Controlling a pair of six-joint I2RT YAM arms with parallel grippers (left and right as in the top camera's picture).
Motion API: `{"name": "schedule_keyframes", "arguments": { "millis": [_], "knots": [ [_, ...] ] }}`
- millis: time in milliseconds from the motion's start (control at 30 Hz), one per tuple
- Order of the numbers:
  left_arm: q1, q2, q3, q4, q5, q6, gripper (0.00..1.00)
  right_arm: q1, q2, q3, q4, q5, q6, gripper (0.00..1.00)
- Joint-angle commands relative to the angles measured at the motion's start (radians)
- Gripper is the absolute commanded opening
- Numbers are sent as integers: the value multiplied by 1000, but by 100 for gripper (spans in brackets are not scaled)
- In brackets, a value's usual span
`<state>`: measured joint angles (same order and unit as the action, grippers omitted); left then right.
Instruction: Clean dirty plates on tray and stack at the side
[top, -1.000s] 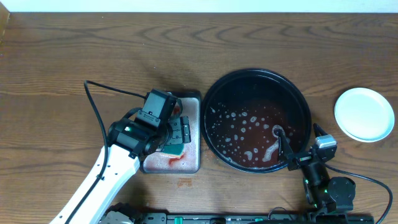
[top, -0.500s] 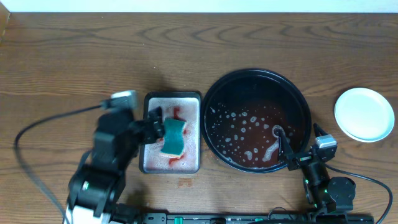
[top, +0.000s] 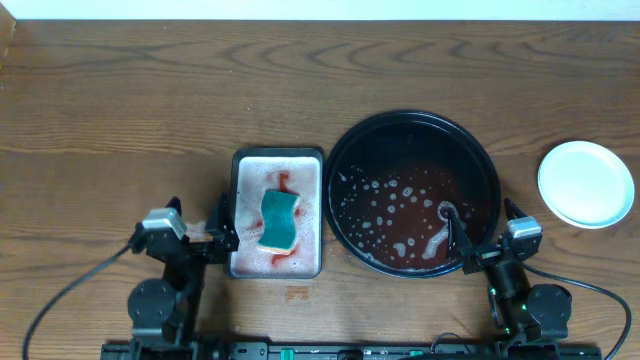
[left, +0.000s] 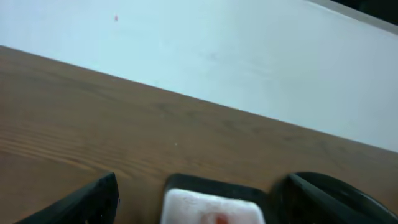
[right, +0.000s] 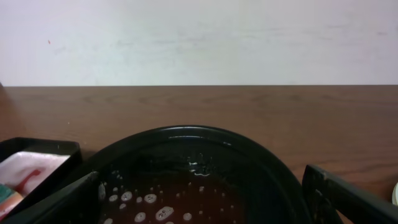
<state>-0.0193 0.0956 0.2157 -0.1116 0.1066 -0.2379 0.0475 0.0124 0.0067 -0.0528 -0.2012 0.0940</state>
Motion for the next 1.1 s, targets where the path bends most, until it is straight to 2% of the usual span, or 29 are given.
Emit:
{"name": "schedule_keyframes", "arguments": {
  "millis": [0, 267, 633, 867, 1067],
  "knots": [
    [11, -79, -69, 29, 13, 43, 84, 5, -6, -1, -4, 6, -5, 99],
    [10, -94, -212, 183, 13, 43, 84, 5, -6, -1, -4, 6, -5, 99],
    [10, -94, -212, 160, 10, 43, 84, 5, -6, -1, -4, 6, -5, 99],
    [10, -93, -212, 50, 10, 43, 84, 5, -6, -1, -4, 6, -5, 99],
    [10, -84, -212, 52, 10, 43, 84, 5, -6, -1, -4, 6, -5, 99]
  ]
}}
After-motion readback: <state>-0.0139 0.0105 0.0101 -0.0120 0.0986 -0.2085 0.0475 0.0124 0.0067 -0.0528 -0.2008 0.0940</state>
